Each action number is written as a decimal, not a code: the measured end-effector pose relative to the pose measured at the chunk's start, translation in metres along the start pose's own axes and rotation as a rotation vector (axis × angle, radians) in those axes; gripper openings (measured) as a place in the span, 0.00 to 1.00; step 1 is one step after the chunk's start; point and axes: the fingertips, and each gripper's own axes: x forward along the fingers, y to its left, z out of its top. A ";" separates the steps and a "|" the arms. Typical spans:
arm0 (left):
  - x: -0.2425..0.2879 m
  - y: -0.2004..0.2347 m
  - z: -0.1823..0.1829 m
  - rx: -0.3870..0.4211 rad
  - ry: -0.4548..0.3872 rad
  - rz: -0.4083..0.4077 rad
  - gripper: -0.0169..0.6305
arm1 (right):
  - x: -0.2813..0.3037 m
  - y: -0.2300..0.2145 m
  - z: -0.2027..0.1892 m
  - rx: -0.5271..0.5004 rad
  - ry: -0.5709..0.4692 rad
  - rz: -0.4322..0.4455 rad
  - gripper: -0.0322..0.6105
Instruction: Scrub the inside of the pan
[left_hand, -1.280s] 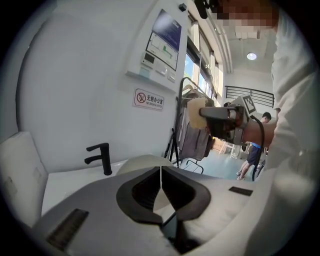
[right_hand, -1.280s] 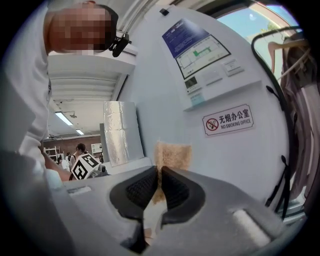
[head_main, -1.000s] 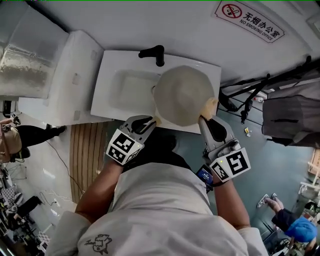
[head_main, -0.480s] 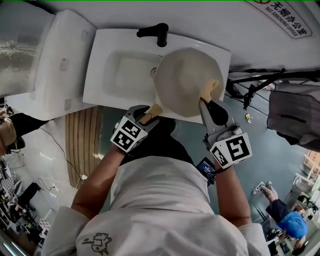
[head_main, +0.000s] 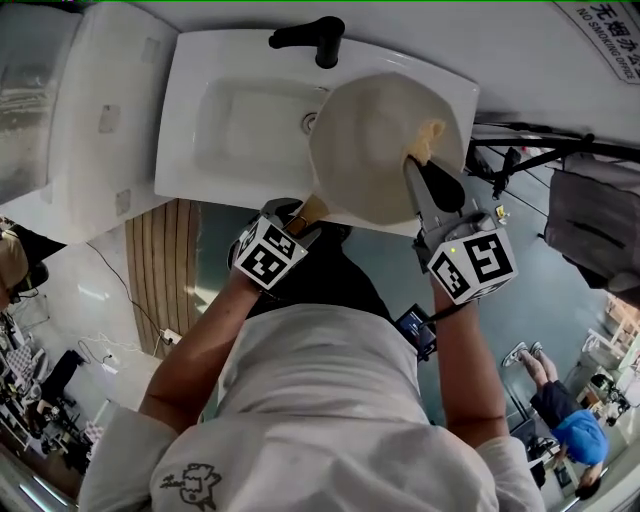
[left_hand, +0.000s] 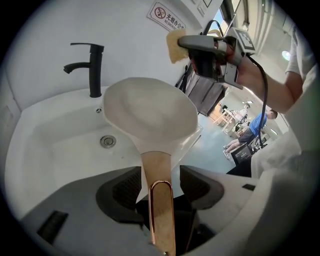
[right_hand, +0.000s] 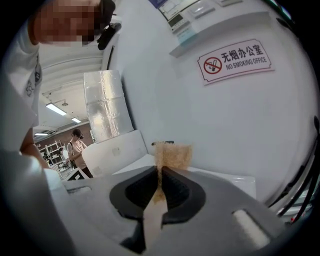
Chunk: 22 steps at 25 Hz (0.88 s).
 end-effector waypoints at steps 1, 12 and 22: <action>0.003 0.001 -0.004 0.001 0.012 -0.002 0.39 | 0.005 -0.002 -0.004 0.002 0.007 0.000 0.09; 0.016 0.006 -0.016 -0.036 0.049 -0.084 0.31 | 0.068 -0.036 -0.047 0.026 0.129 -0.026 0.09; 0.018 0.006 -0.018 -0.070 0.067 -0.160 0.30 | 0.123 -0.093 -0.079 0.079 0.210 -0.127 0.09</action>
